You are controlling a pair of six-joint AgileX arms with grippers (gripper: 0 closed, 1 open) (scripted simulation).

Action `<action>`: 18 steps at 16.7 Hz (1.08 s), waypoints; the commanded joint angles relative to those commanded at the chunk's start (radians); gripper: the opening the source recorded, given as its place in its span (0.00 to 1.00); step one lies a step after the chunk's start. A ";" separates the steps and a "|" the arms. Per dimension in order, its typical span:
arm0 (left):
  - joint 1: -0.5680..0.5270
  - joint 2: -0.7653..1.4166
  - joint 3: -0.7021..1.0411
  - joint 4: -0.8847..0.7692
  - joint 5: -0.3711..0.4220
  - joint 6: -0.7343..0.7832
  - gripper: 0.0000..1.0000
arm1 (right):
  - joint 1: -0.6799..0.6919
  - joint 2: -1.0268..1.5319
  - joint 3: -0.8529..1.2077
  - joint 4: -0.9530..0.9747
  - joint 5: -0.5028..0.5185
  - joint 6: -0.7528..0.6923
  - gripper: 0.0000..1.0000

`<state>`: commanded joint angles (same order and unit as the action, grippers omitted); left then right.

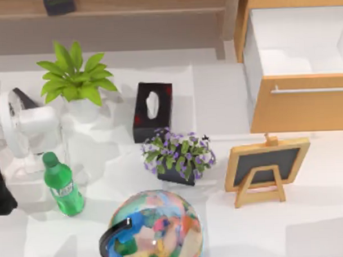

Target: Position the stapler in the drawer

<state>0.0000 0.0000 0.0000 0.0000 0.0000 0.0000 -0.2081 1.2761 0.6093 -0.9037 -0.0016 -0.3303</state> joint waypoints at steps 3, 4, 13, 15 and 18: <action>0.000 0.000 0.000 0.000 0.000 0.000 1.00 | 0.007 0.004 0.008 0.002 0.005 0.006 0.00; 0.000 0.000 0.000 0.000 0.000 0.000 1.00 | 0.018 0.004 0.029 0.003 0.015 0.016 0.00; 0.000 0.000 0.000 0.000 0.000 0.000 1.00 | 0.235 0.244 0.675 -0.039 0.147 0.216 0.00; 0.000 0.000 0.000 0.000 0.000 0.000 1.00 | 0.279 0.369 0.886 -0.072 0.156 0.265 0.00; 0.000 0.000 0.000 0.000 0.000 0.000 1.00 | 0.325 0.598 1.177 -0.142 0.143 0.332 0.00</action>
<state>0.0000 0.0000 0.0000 0.0000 0.0000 0.0000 0.1172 1.8744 1.7860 -1.0455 0.1419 0.0016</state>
